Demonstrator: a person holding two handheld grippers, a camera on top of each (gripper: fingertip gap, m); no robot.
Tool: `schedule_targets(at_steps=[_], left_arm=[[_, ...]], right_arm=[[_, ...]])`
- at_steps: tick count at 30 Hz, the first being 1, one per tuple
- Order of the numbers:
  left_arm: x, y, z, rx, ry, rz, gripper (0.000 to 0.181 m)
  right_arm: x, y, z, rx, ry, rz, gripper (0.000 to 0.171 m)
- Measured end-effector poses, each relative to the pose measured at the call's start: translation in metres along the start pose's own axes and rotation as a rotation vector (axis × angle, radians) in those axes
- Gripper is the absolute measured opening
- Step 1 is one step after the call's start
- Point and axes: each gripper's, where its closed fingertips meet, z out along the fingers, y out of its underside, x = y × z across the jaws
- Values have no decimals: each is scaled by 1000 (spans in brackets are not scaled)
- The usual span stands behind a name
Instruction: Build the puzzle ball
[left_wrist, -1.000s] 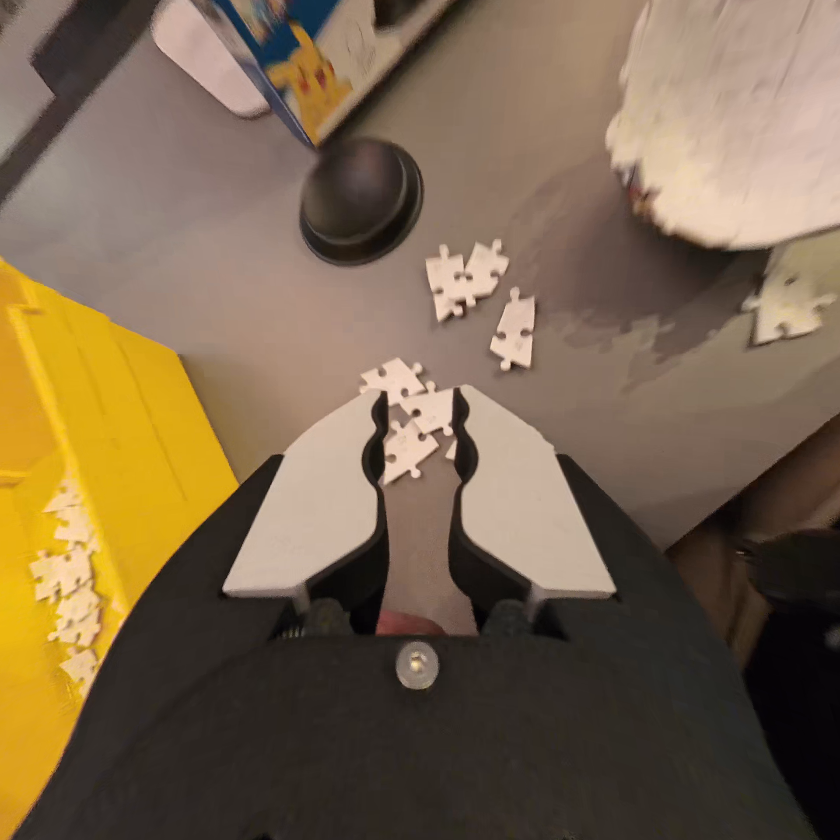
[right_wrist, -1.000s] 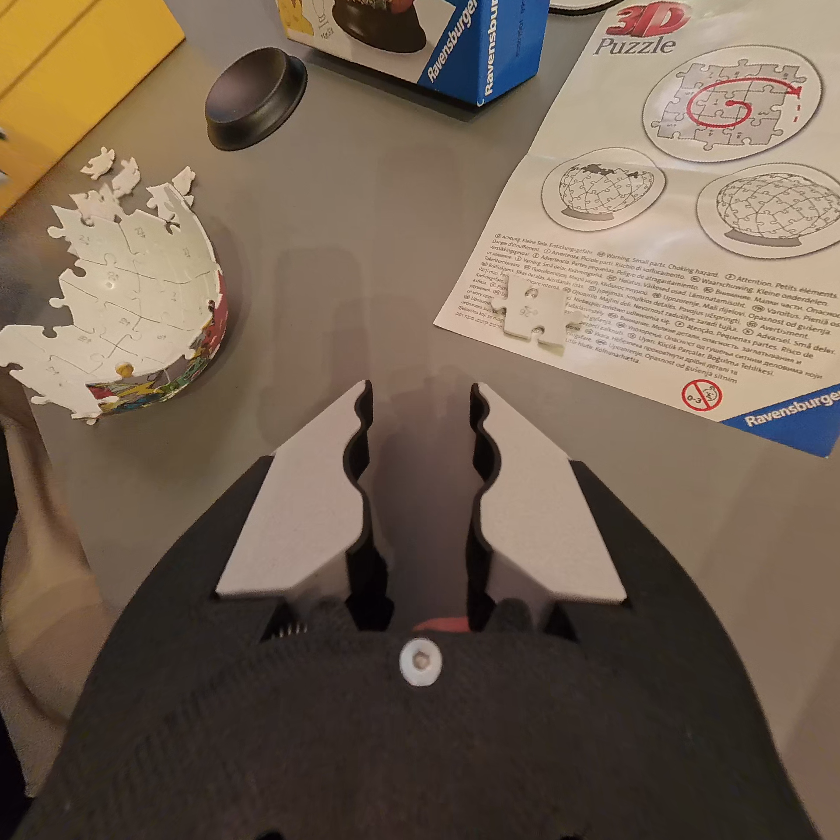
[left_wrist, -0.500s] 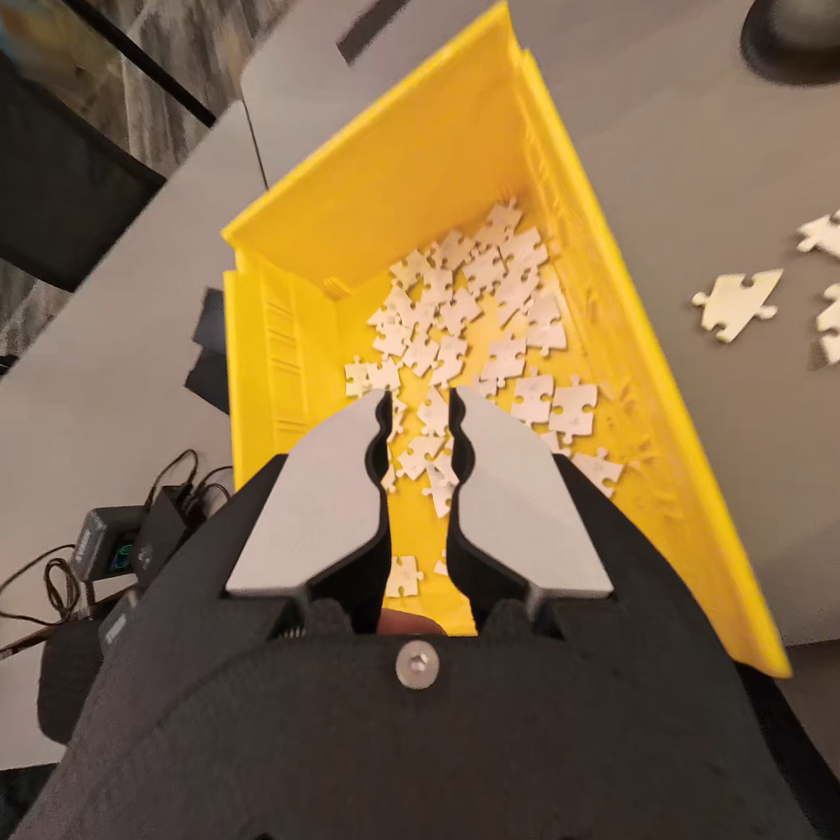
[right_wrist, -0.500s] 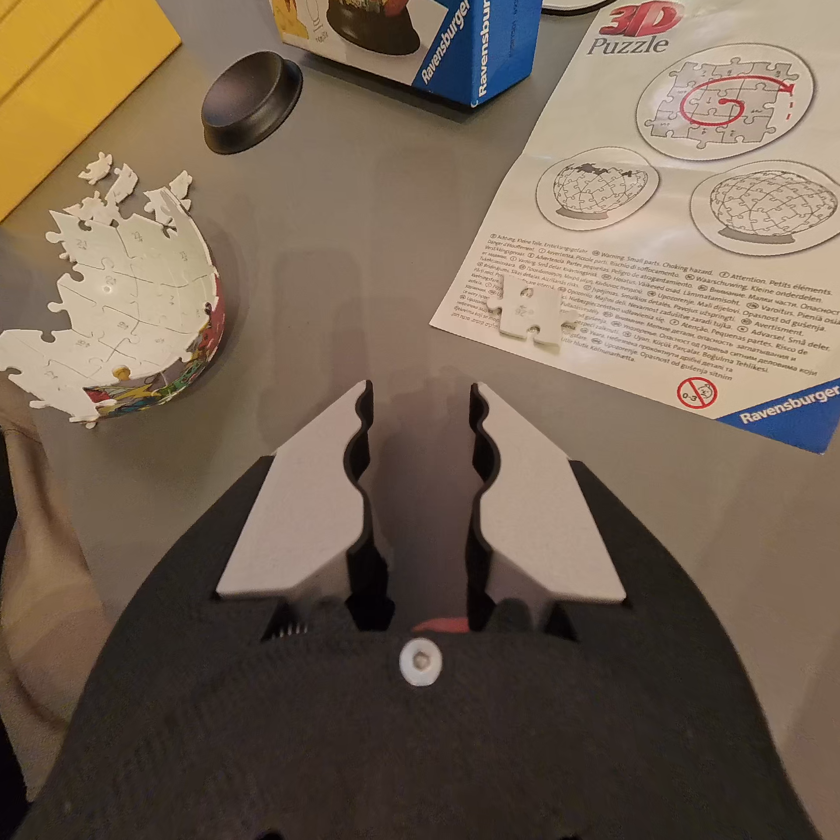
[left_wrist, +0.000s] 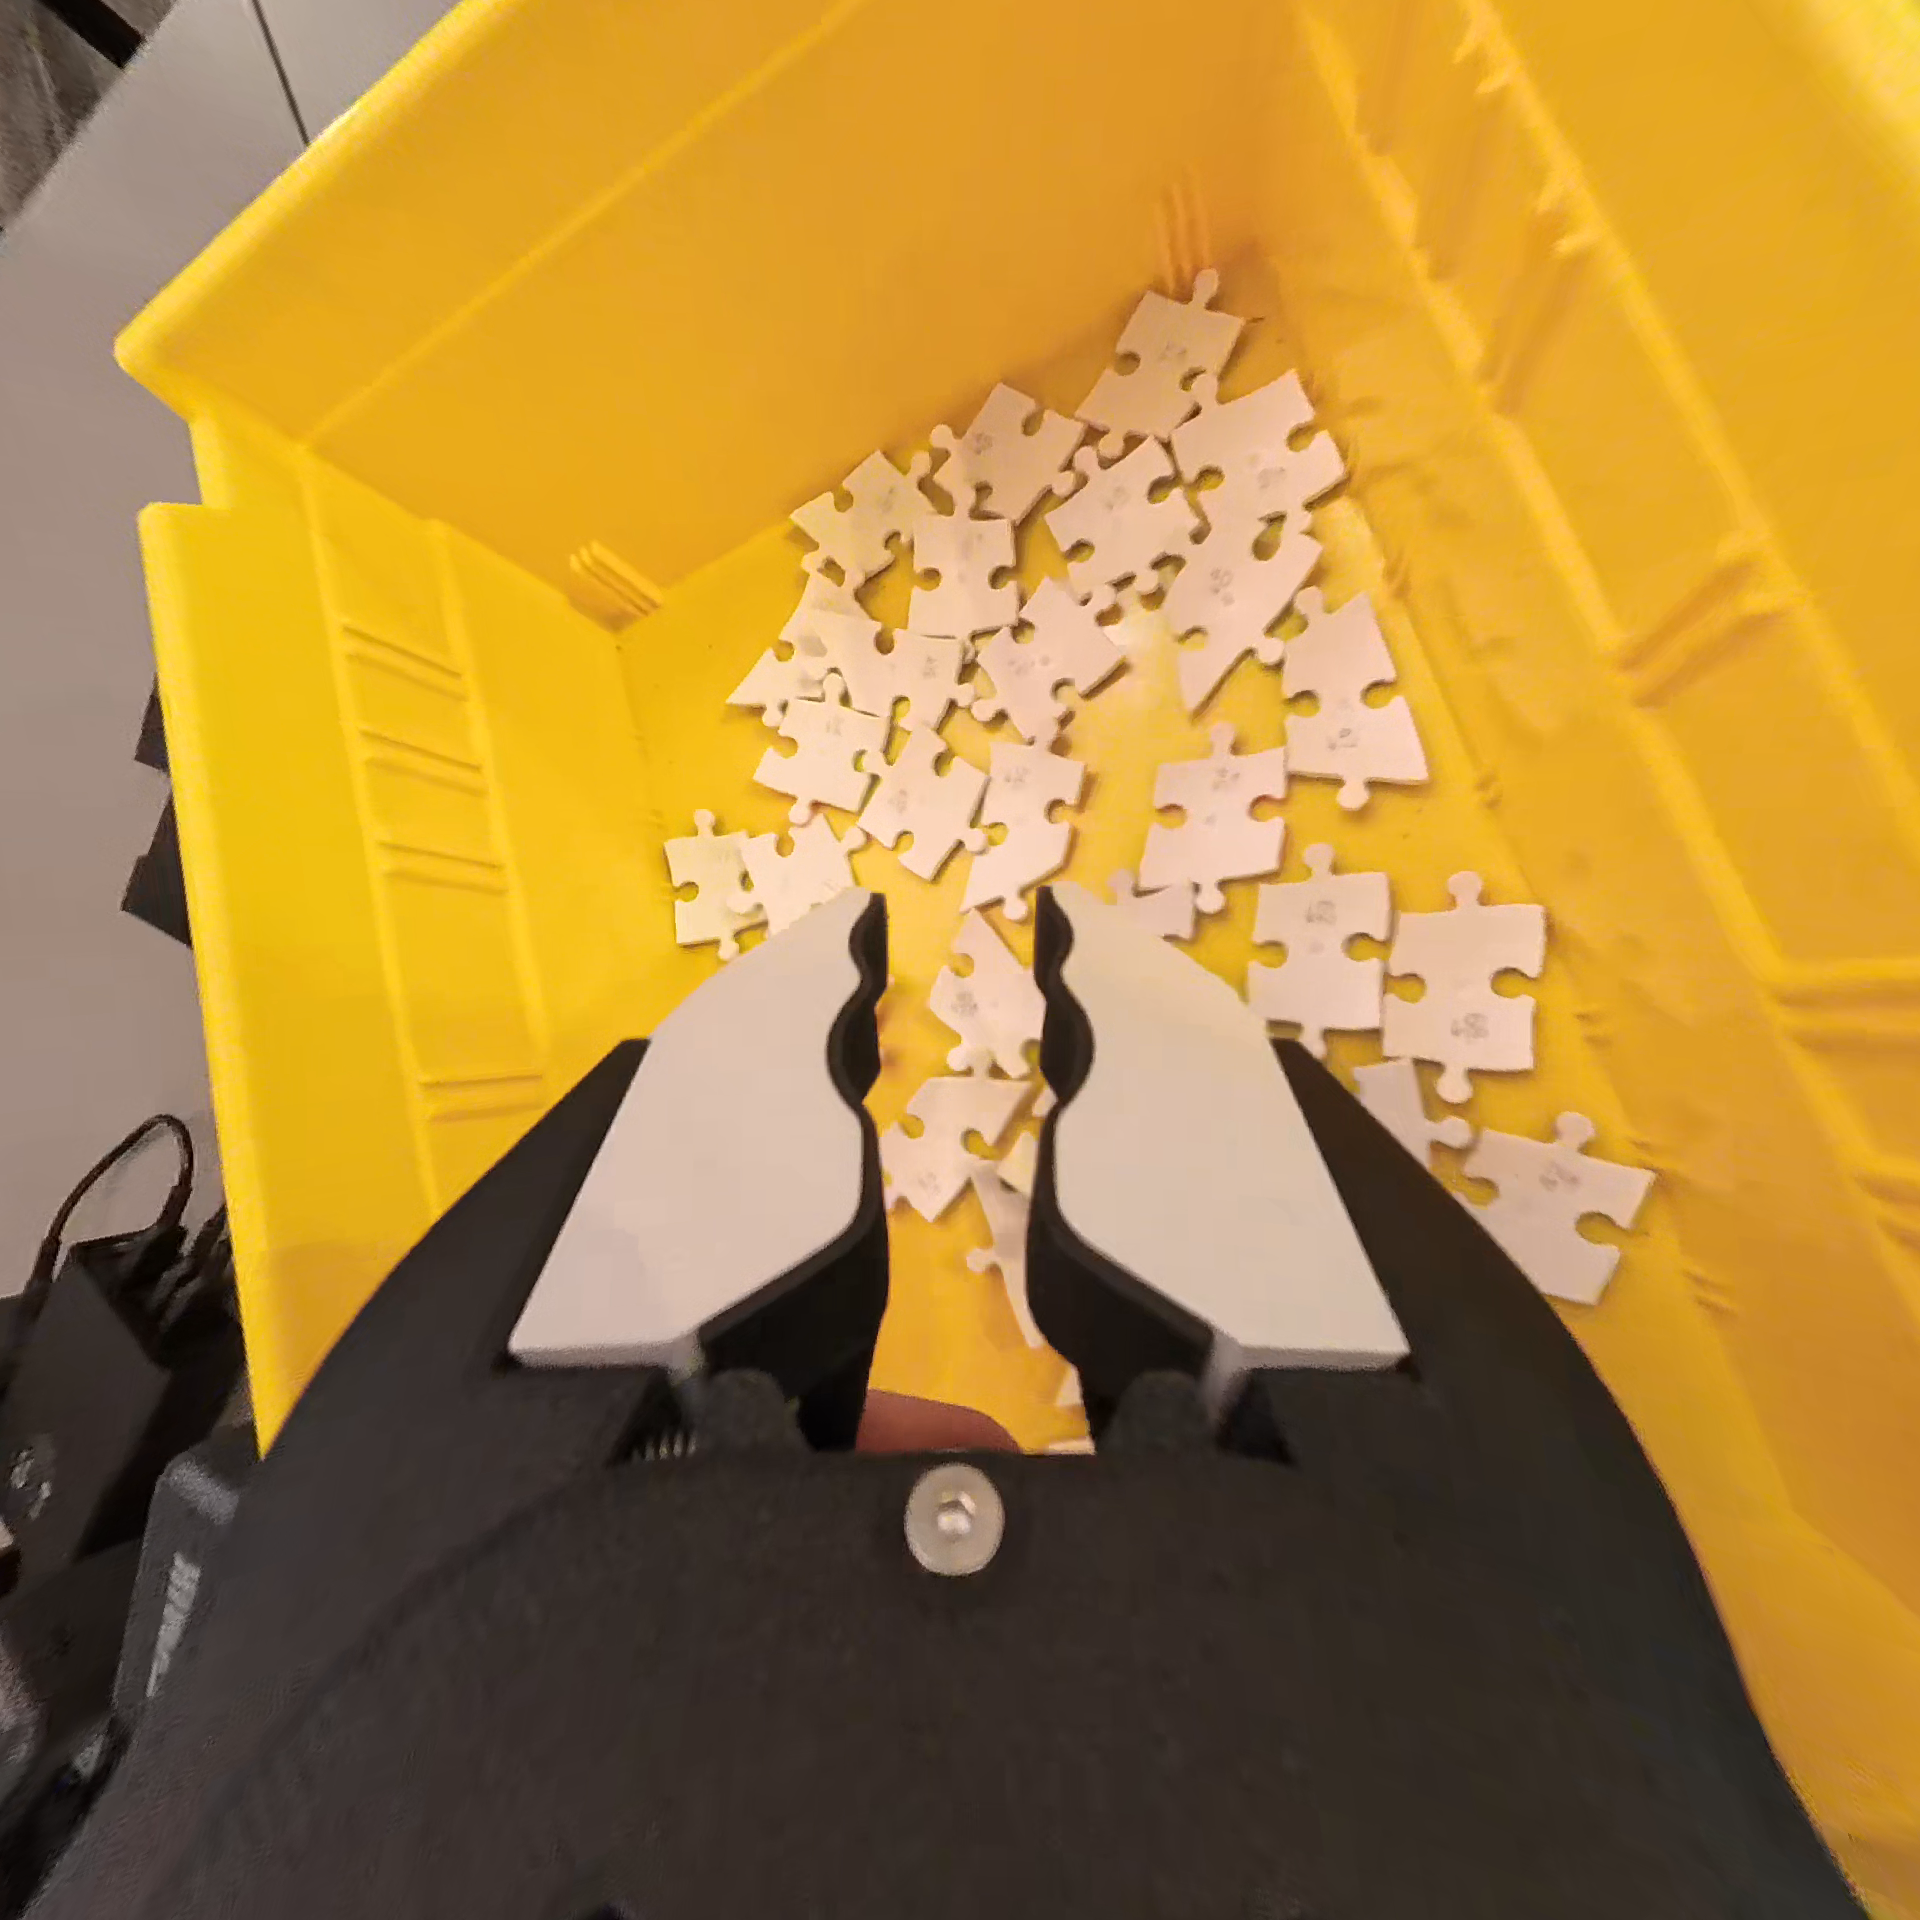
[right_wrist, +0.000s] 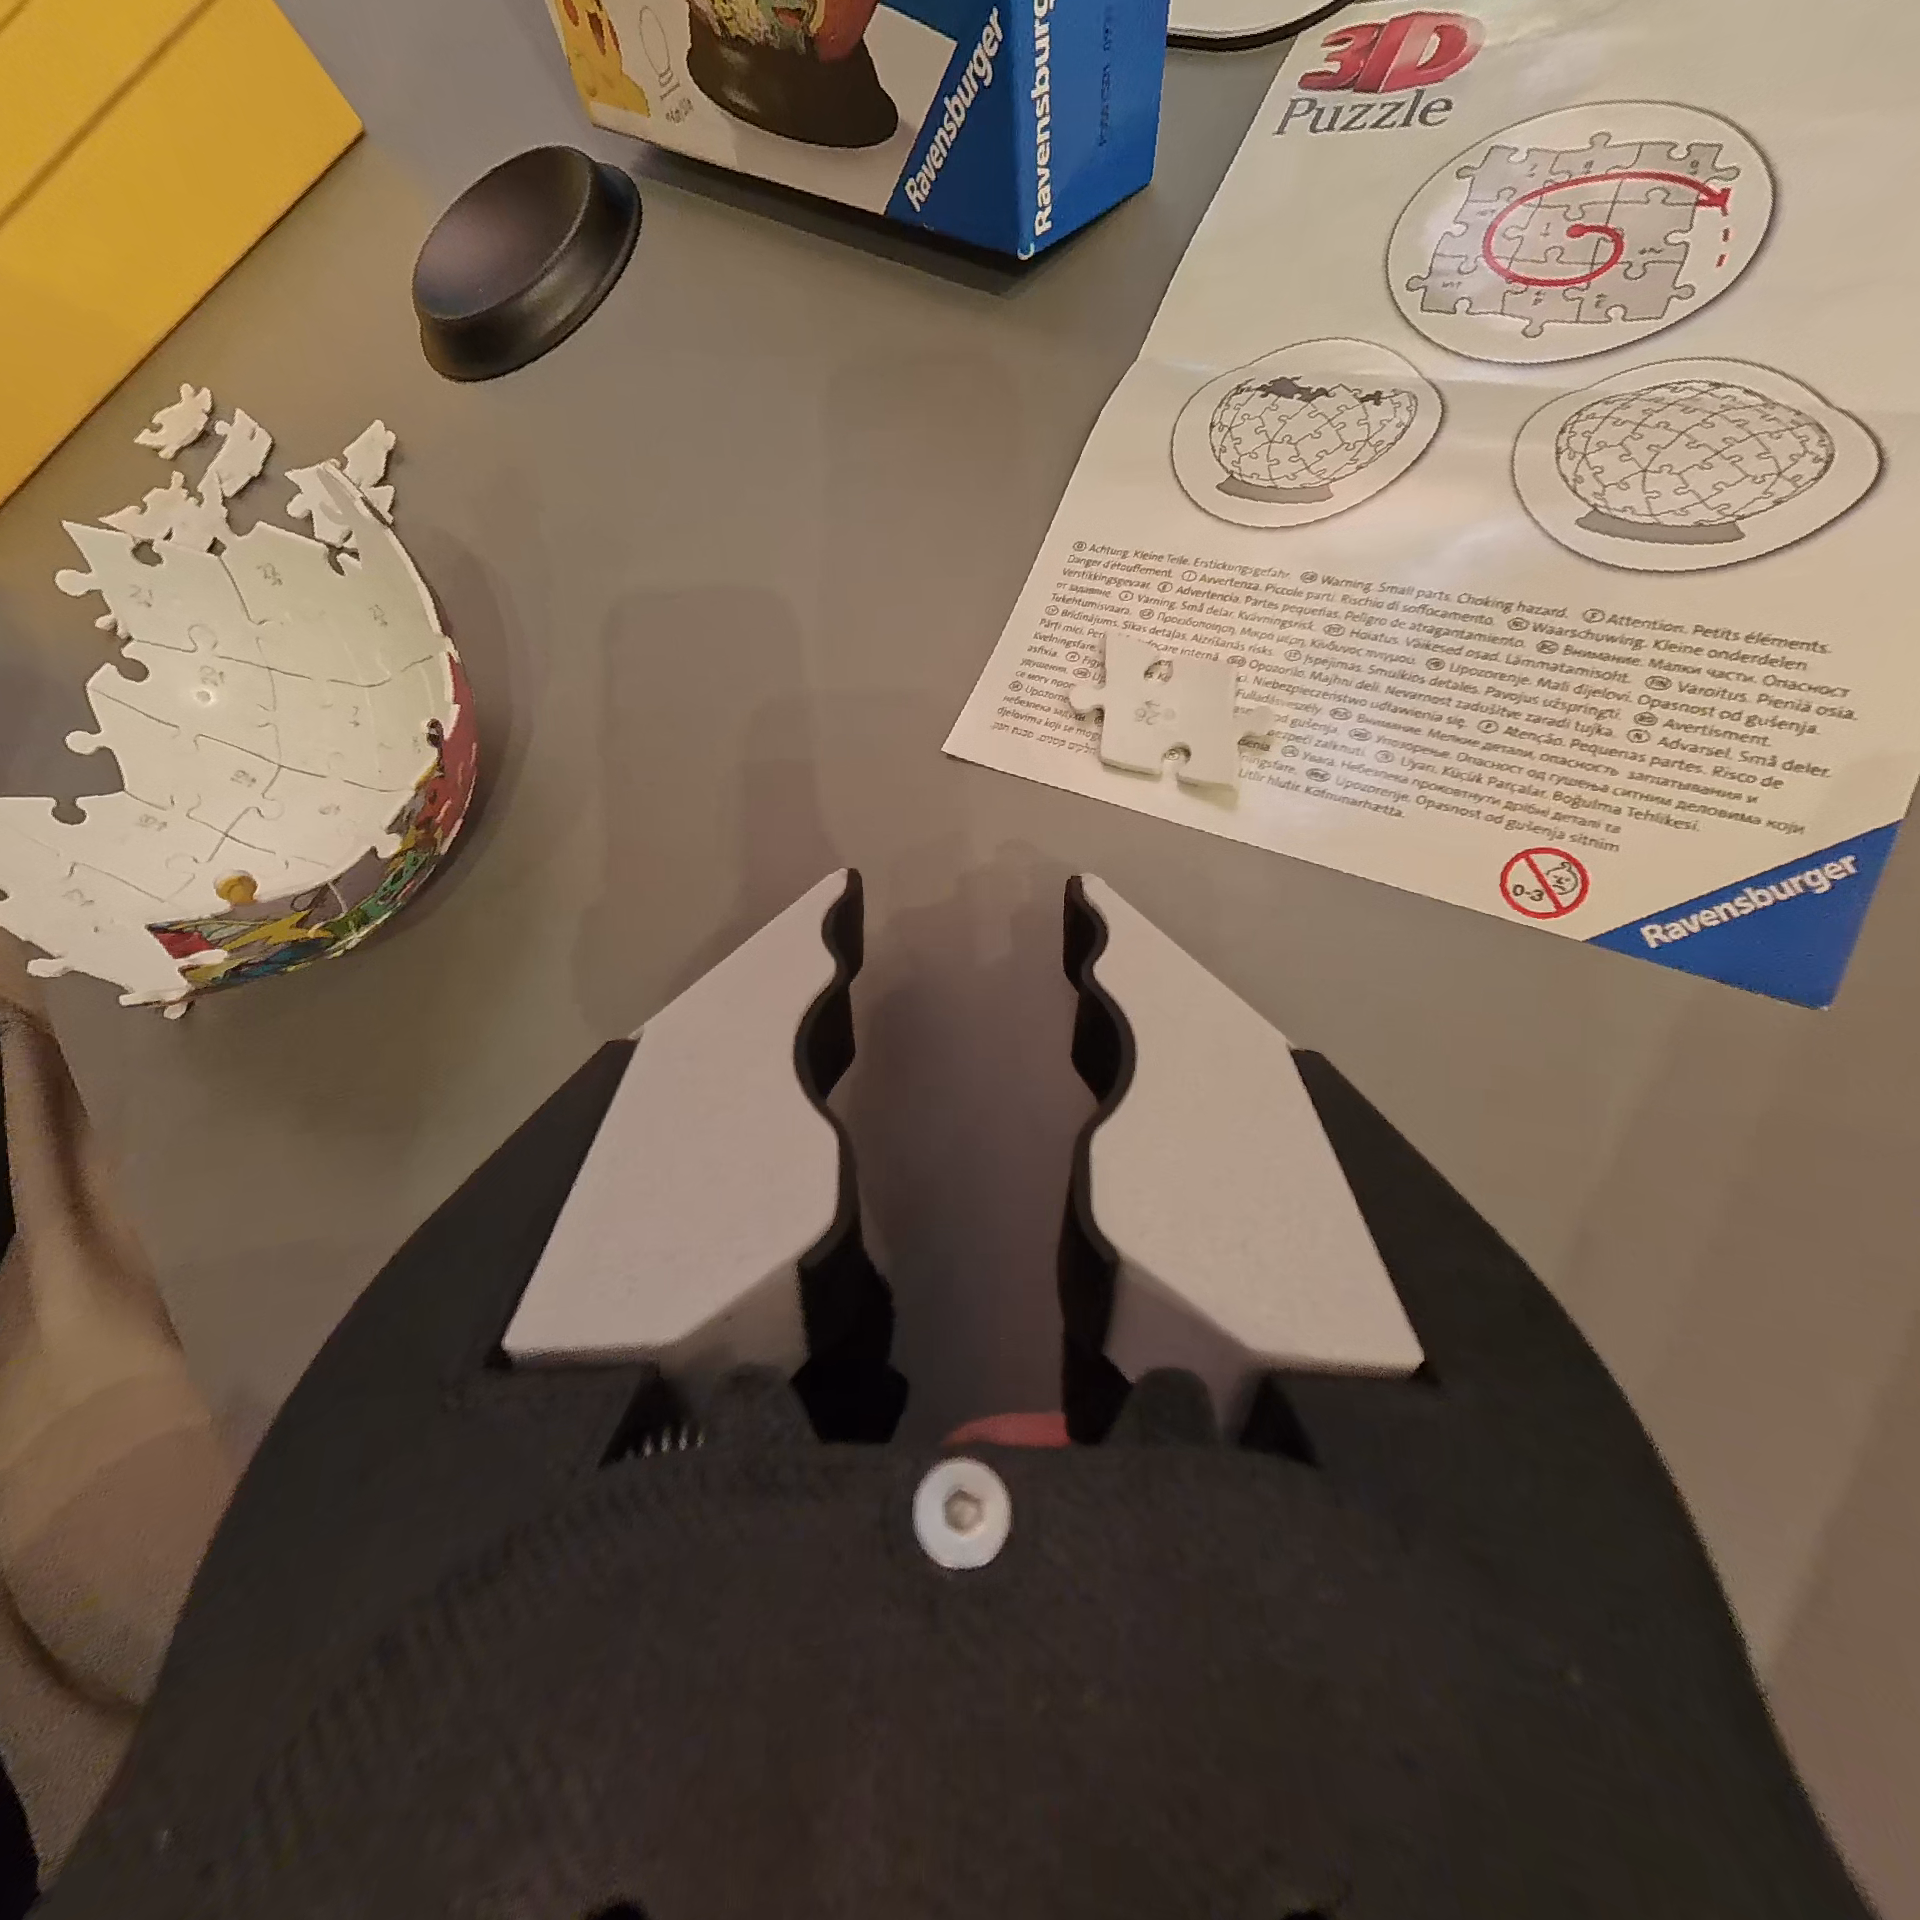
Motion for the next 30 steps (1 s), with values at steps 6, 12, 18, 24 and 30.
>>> schedule_targets(at_steps=[6,12,18,24,30], left_arm=[[-11,-1,19,4,38,-34,23],[-18,-12,35,14,71,-54,23],[-16,-17,54,-31,65,0,22],[-24,-1,63,-106,60,-83,16],[-38,-7,59,-98,-25,-44,16]], right_arm=[[2,-1,0,3,11,10,34],[4,-1,0,3,19,14,32],[5,-1,0,3,23,17,30],[5,-1,0,3,21,18,30],[5,-1,0,4,17,19,30]])
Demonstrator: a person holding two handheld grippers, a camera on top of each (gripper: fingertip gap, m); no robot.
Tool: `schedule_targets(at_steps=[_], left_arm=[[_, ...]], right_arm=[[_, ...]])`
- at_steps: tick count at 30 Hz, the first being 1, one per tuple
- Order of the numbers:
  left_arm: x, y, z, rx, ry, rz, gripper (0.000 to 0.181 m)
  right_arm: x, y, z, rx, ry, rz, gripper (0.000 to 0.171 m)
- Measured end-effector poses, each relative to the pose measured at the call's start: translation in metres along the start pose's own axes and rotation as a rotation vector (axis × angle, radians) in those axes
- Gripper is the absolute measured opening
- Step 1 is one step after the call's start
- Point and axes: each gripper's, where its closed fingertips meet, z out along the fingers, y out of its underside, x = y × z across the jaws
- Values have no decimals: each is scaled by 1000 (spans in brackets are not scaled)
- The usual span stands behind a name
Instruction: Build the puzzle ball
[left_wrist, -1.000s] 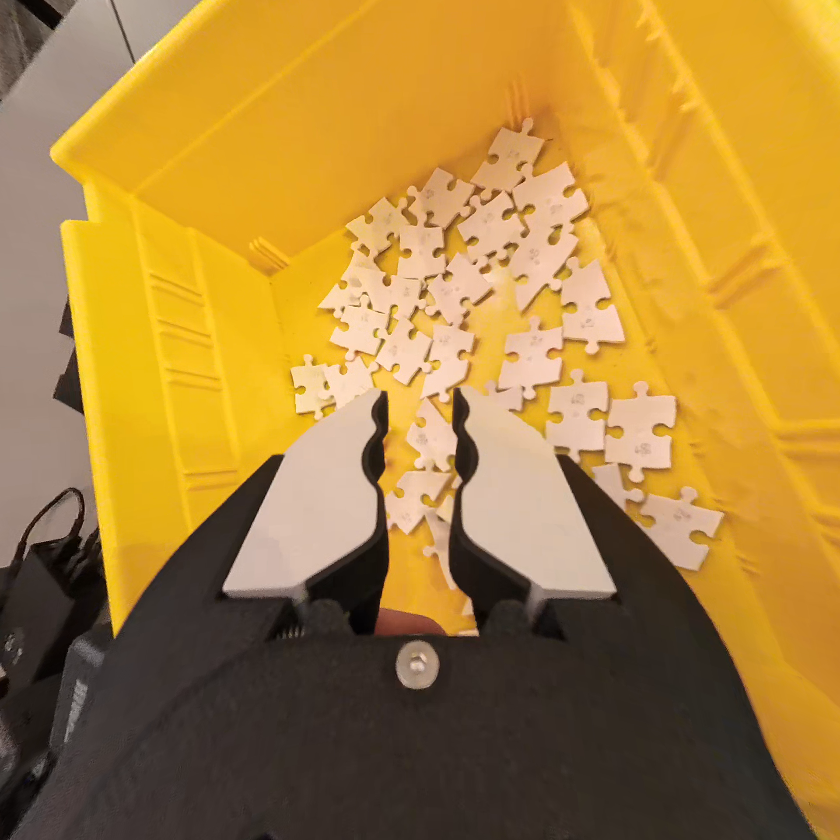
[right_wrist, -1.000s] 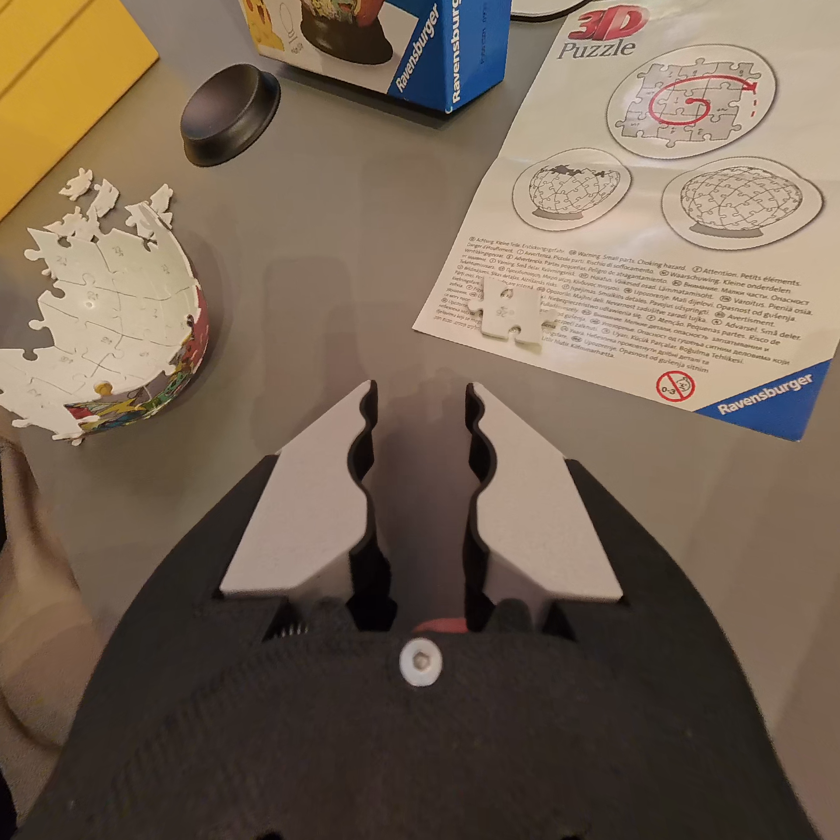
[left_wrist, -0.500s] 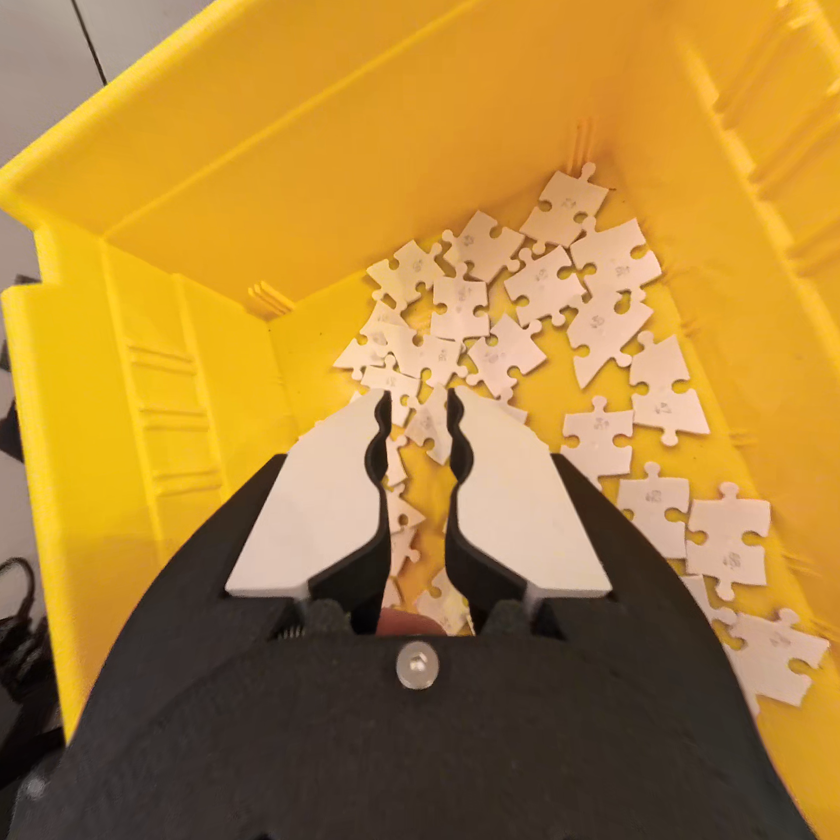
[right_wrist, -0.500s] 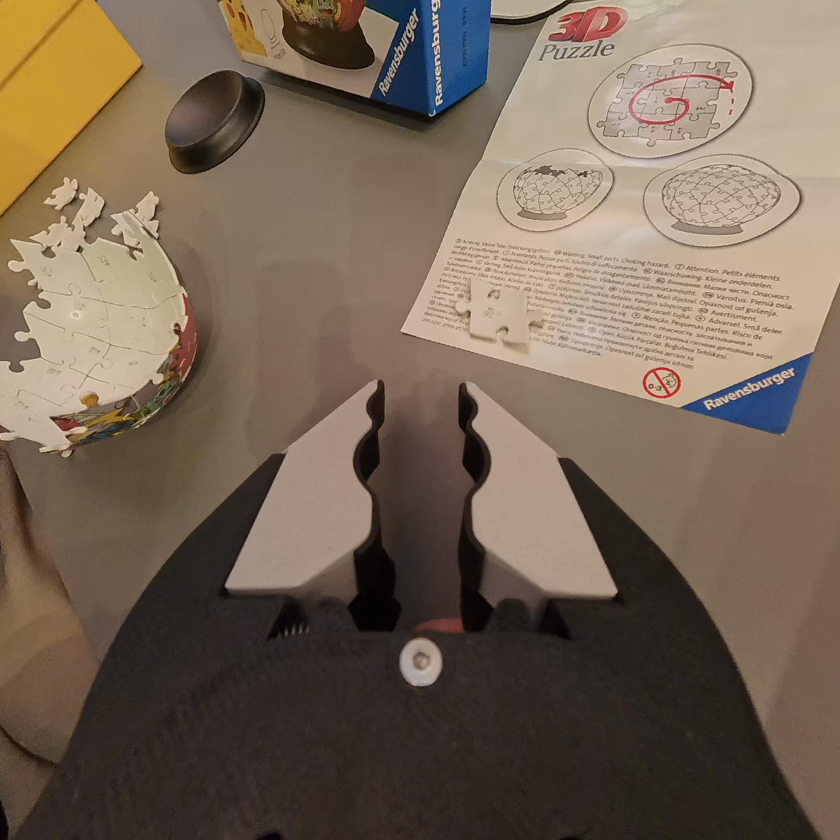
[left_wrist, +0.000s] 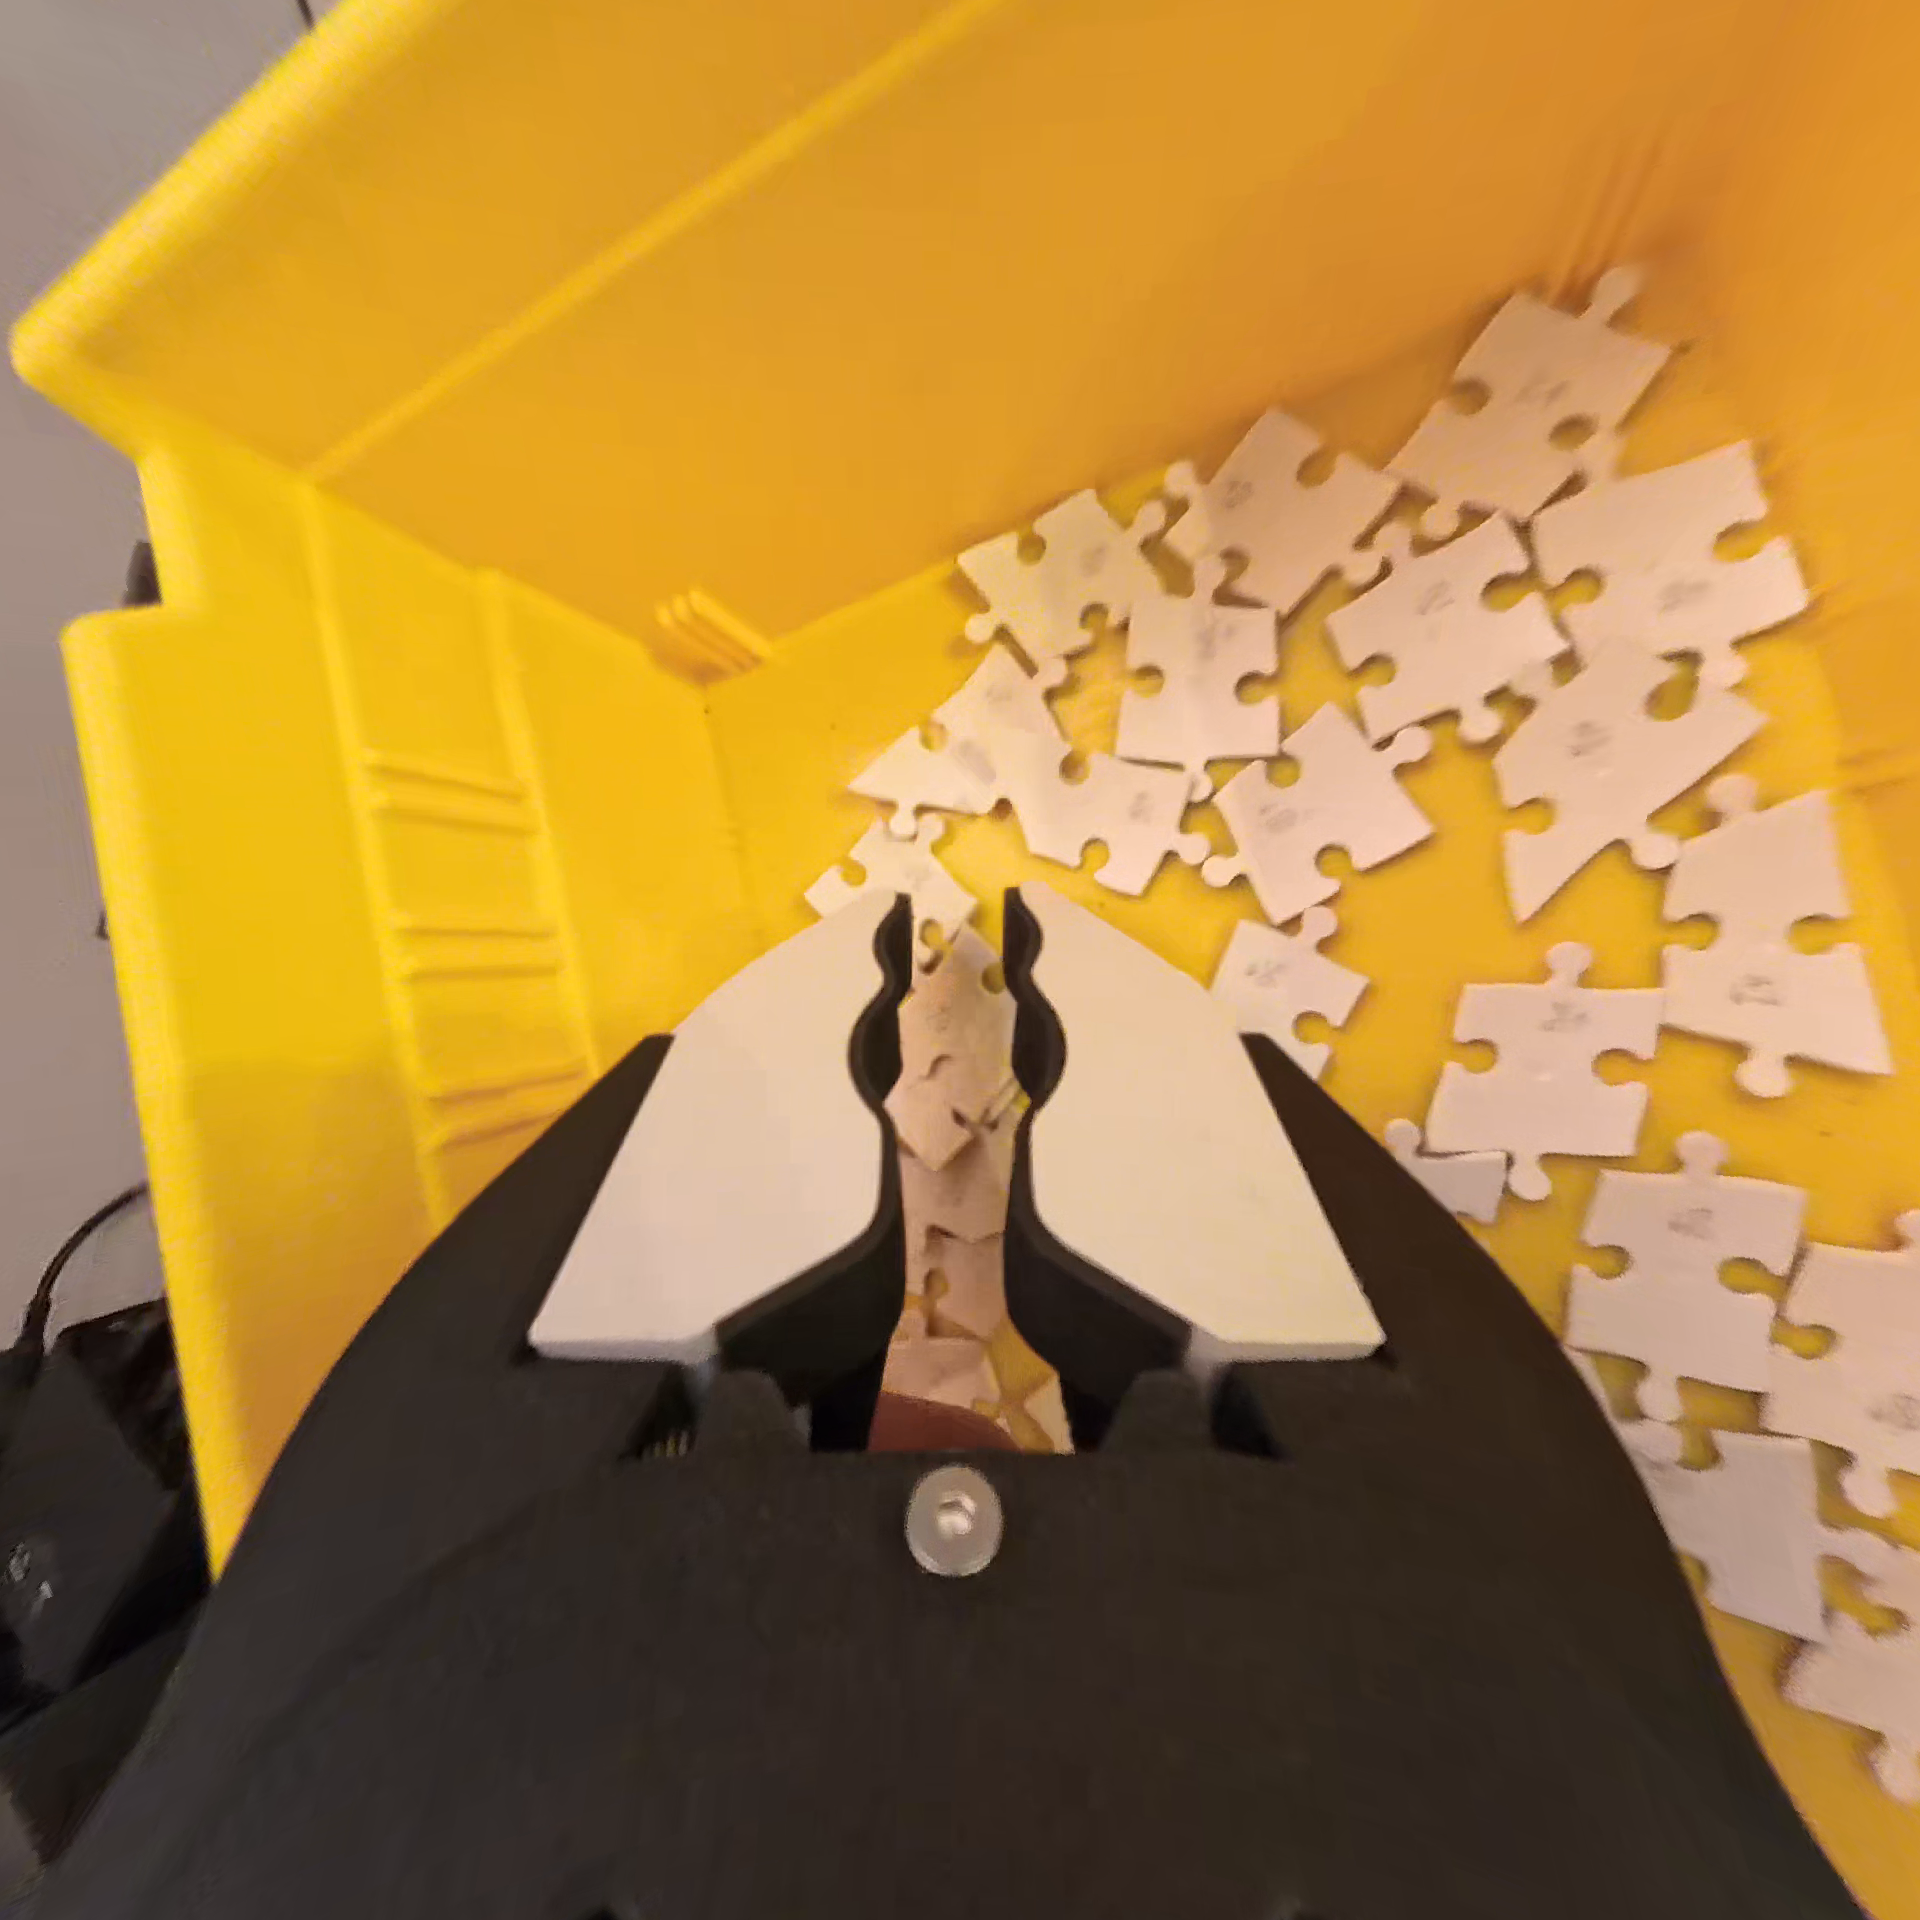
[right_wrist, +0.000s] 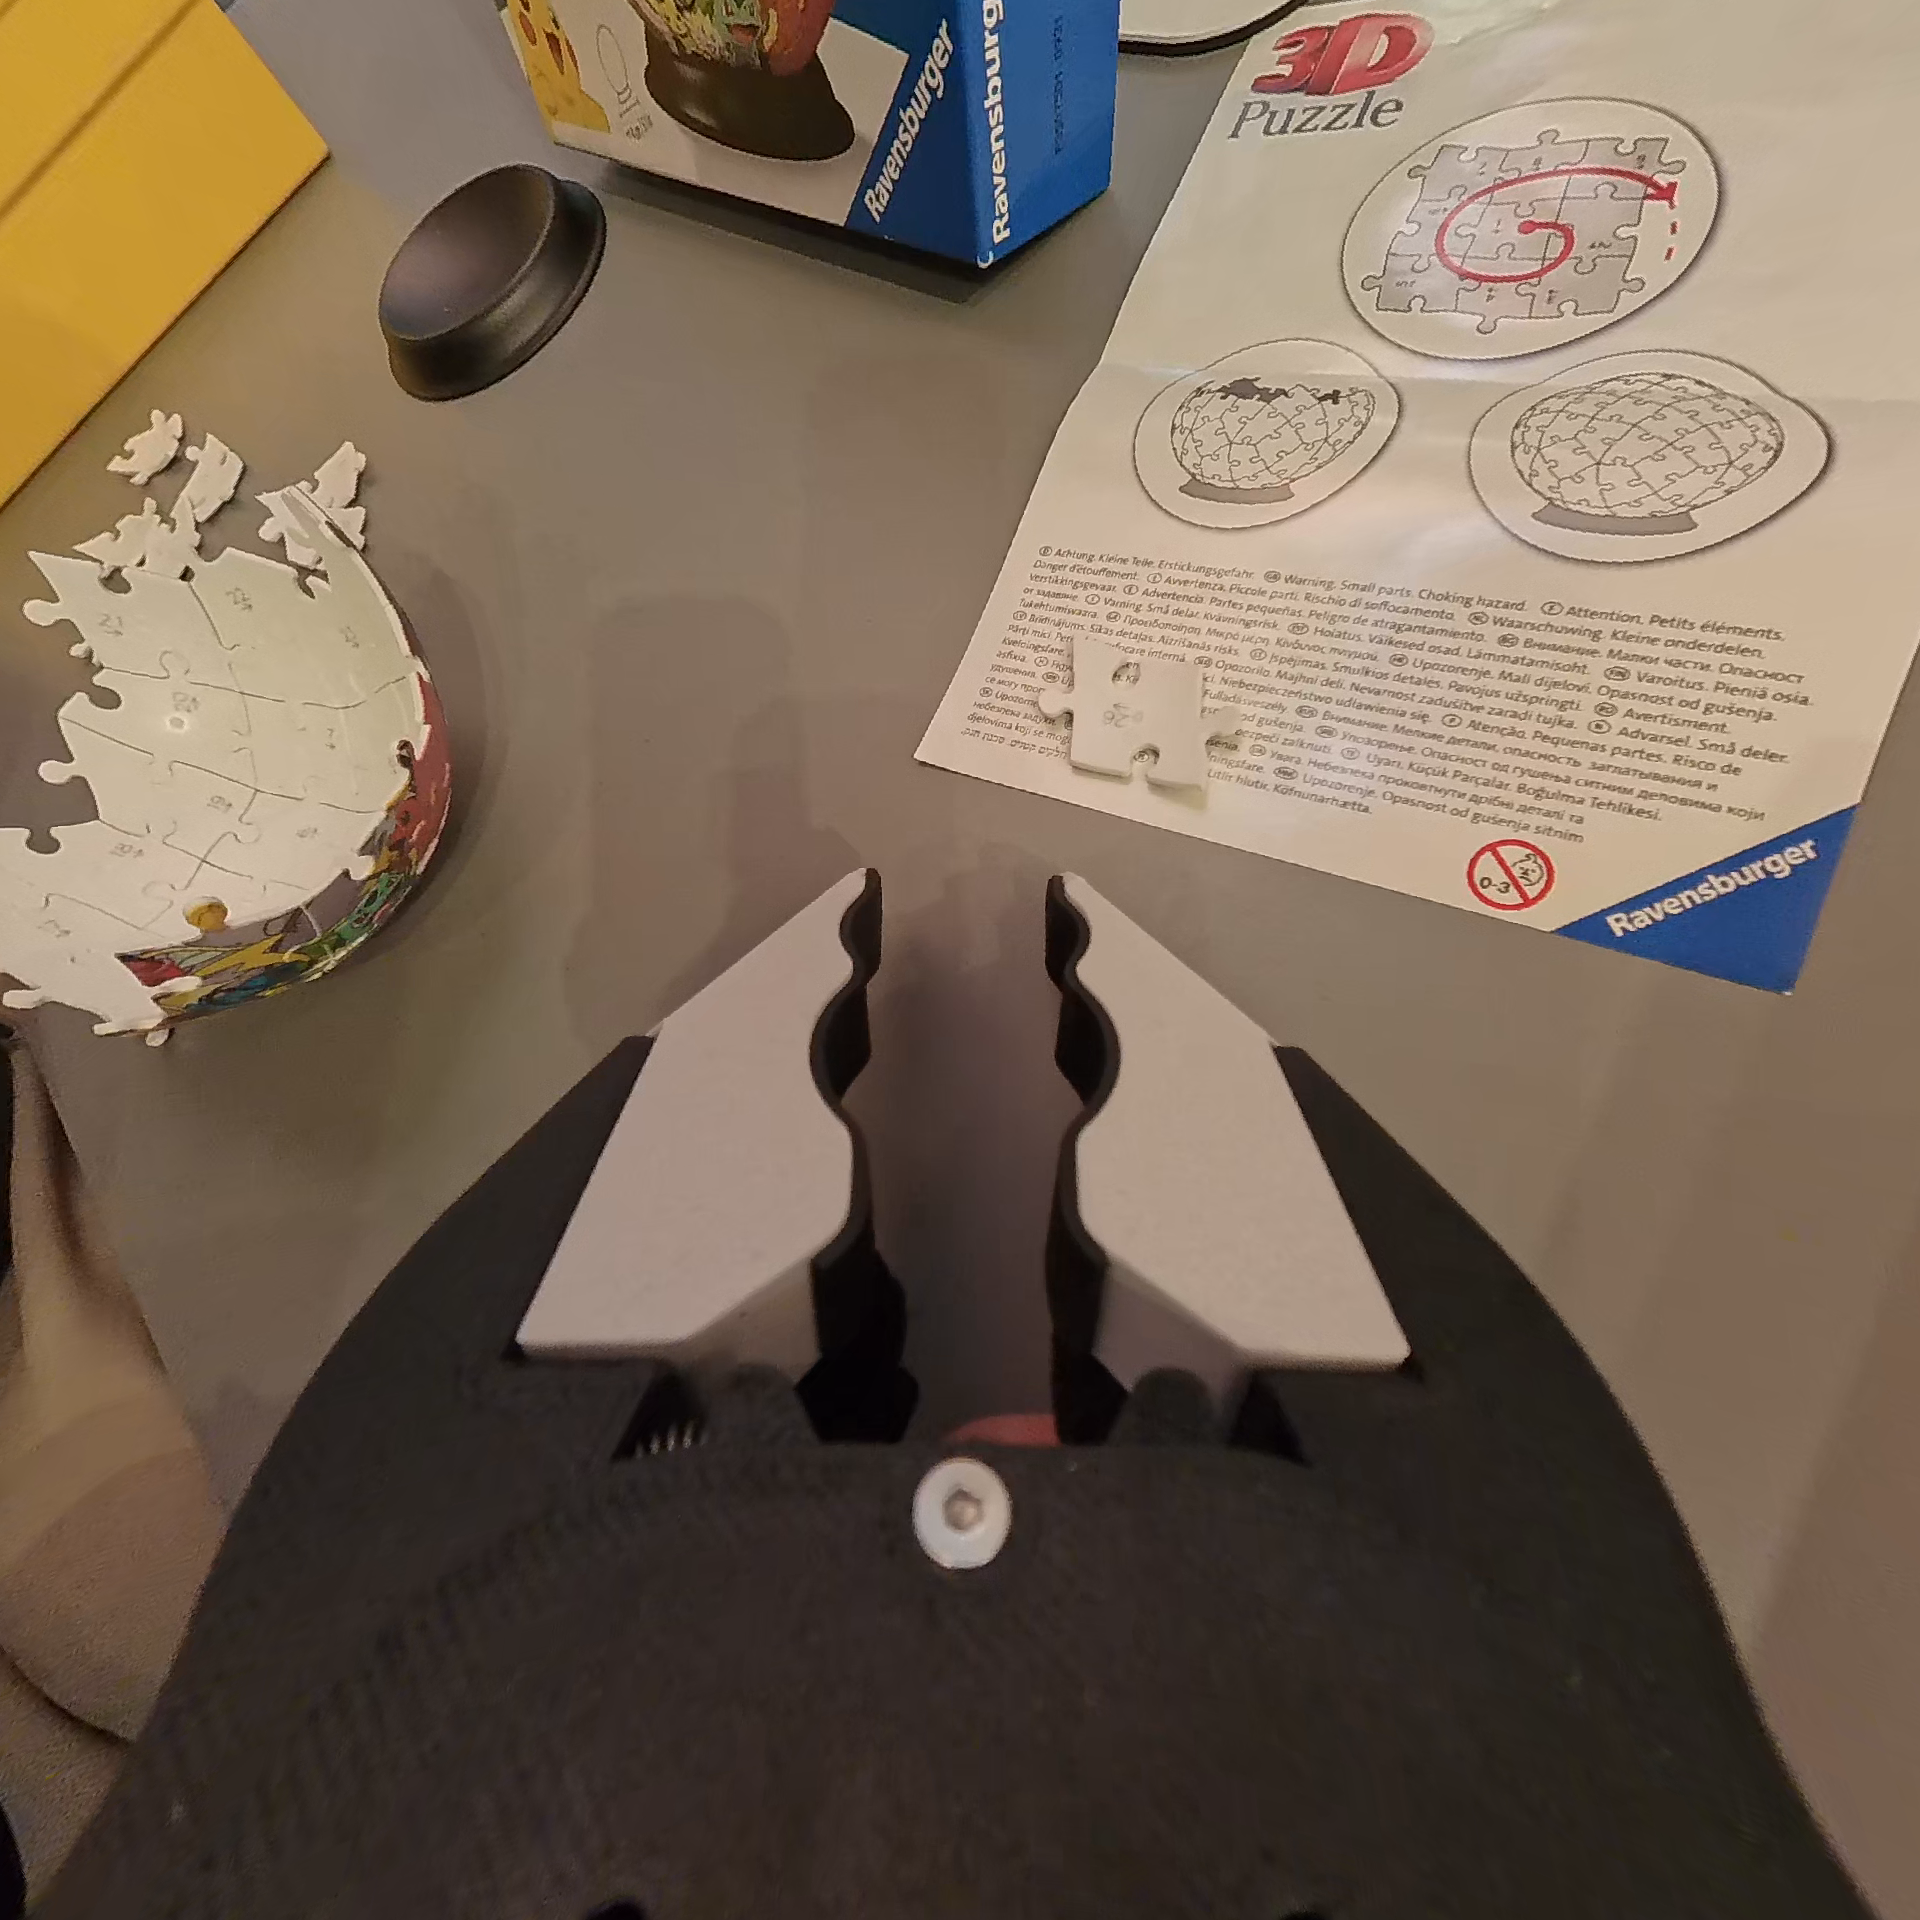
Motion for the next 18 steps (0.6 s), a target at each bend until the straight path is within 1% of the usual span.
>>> schedule_targets(at_steps=[2,6,10,14,17,18], left_arm=[[2,-4,0,13,7,21,18],[19,-14,6,43,90,42,20],[11,-9,12,16,65,28,18],[-3,-2,14,-28,-2,1,16],[-8,-9,11,-12,-54,51,17],[-6,-14,9,6,-38,56,17]], right_arm=[[0,0,0,0,-1,0,30],[0,0,0,1,-1,1,30],[0,0,0,3,1,2,31],[1,-1,0,5,3,4,32],[1,-1,0,5,3,5,32],[1,-1,0,5,3,5,32]])
